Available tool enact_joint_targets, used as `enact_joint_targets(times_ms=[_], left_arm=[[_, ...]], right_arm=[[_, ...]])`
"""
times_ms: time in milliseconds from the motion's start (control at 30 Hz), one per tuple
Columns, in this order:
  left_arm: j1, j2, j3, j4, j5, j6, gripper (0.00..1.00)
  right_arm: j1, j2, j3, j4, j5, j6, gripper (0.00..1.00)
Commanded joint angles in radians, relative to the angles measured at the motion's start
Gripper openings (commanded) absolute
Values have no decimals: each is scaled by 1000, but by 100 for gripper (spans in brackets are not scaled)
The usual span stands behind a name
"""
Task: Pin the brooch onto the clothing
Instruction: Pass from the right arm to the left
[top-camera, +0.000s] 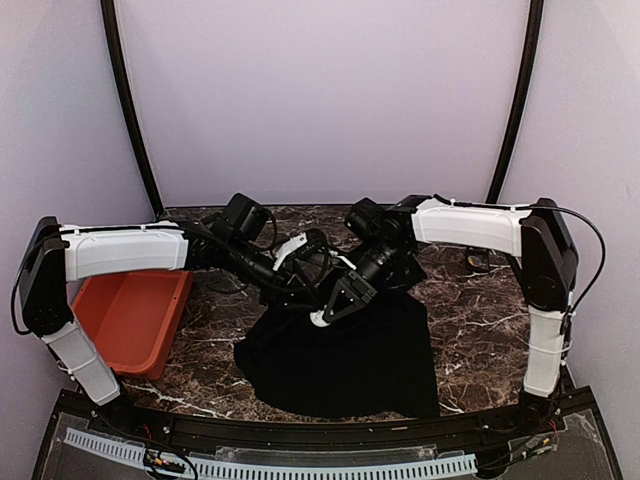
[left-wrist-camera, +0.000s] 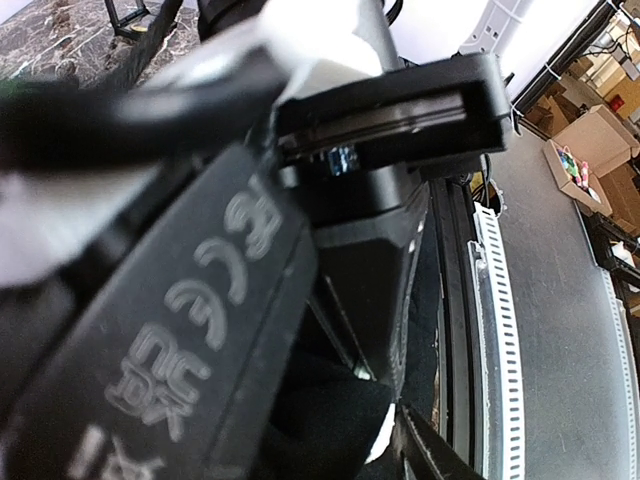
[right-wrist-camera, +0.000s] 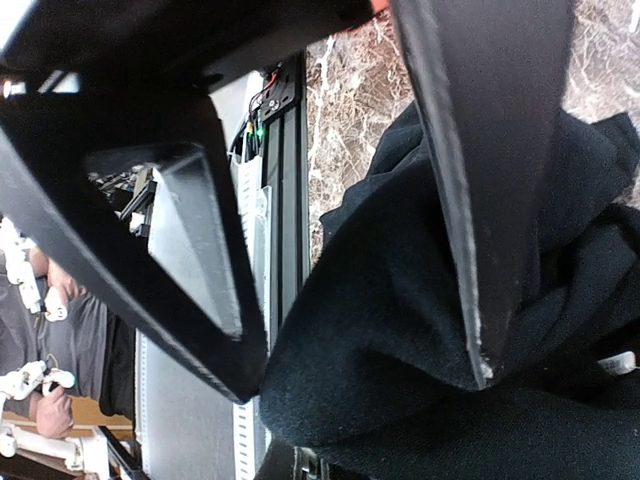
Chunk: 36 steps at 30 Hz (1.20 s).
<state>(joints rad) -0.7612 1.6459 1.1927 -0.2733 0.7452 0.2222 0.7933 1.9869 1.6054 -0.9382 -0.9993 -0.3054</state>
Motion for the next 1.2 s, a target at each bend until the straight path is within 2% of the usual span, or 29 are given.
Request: enact_joint_targets(times_ms=[0, 167, 433, 500, 667, 800, 967, 1167], left_arm=[[2, 17, 33, -45, 37, -8, 50], [0, 21, 33, -41, 54, -12, 50], [2, 26, 33, -35, 59, -17, 30], [1, 28, 34, -34, 64, -21, 29], [1, 41, 41, -38, 81, -32, 34], [1, 47, 44, -38, 72, -36, 44], [1, 42, 36, -17, 59, -45, 46], [9, -7, -9, 85, 35, -81, 48]], right_arm=[[7, -56, -13, 28, 21, -5, 0], [7, -69, -16, 42, 21, -1, 0], [7, -81, -20, 59, 43, 3, 0], [7, -90, -22, 72, 66, 15, 0], [8, -144, -56, 177, 131, 52, 0], [7, -200, -106, 279, 140, 55, 0], [7, -222, -134, 324, 136, 64, 0], [8, -203, -153, 353, 122, 80, 0]])
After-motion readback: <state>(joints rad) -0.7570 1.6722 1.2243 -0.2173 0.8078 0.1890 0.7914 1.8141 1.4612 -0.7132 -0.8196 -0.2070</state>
